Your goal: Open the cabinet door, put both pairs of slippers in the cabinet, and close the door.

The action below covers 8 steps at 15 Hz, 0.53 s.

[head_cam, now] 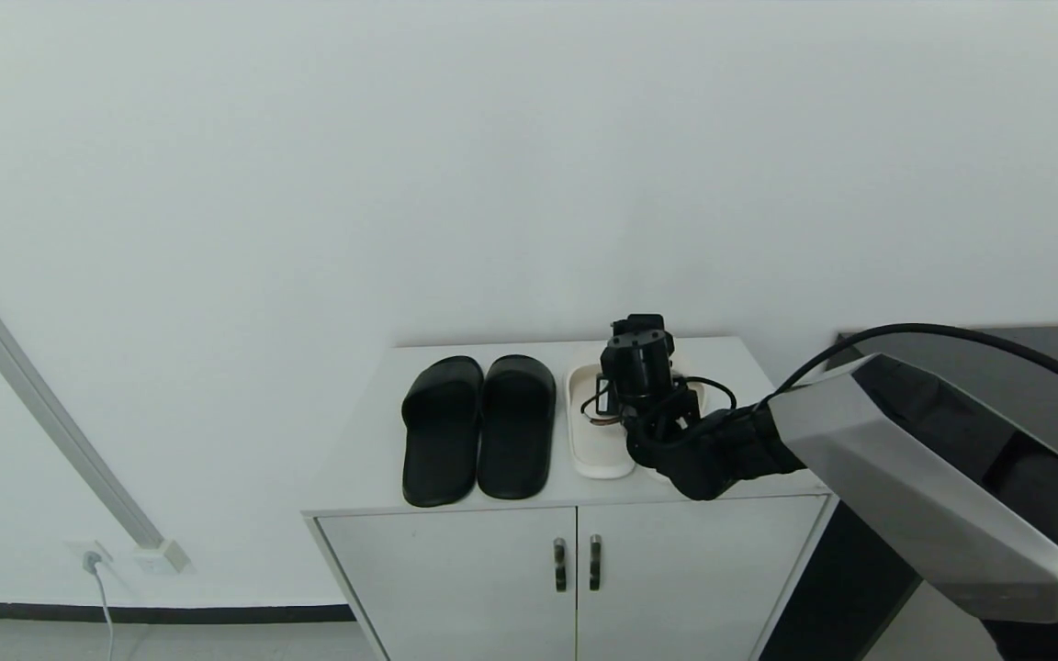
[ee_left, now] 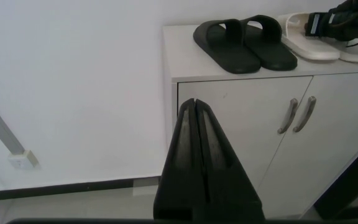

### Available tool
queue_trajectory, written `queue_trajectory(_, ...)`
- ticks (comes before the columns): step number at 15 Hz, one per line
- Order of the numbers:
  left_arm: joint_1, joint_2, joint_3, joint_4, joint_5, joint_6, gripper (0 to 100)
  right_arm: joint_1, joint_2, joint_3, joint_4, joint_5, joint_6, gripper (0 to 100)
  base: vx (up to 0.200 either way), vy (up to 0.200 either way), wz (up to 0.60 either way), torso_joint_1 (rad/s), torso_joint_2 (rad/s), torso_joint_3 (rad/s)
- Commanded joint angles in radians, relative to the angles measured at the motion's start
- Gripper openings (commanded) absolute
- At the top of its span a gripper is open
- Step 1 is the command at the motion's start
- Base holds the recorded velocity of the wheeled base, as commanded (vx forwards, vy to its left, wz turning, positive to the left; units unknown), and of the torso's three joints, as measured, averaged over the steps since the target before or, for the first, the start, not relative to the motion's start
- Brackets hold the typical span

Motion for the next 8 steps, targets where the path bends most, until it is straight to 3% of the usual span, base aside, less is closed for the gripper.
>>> queue_trajectory(1,0.000,0.000,0.001,0.000,0.000,0.000,0,0.006,-0.044,0.014,-0.004,-0.005,0.002,0,0.000,0.000,0.00,0.000,0.00,0.000)
queue_trajectory(4,0.000,0.000,0.001,0.000,0.000,0.001,0,0.027,-0.229,0.204,-0.004,-0.003,0.000,0,0.000,0.000,0.00,0.000,0.00,0.000)
queue_trajectory(5,0.000,0.000,-0.001,-0.001,0.000,0.003,0,0.041,-0.330,0.325,-0.008,0.016,0.000,0,0.000,0.000,0.00,0.000,0.00,0.000)
queue_trajectory(8,0.000,0.000,0.001,-0.001,0.001,0.007,0,0.121,-0.620,0.683,-0.034,0.181,0.000,0,0.000,0.000,0.00,0.000,0.00,0.000)
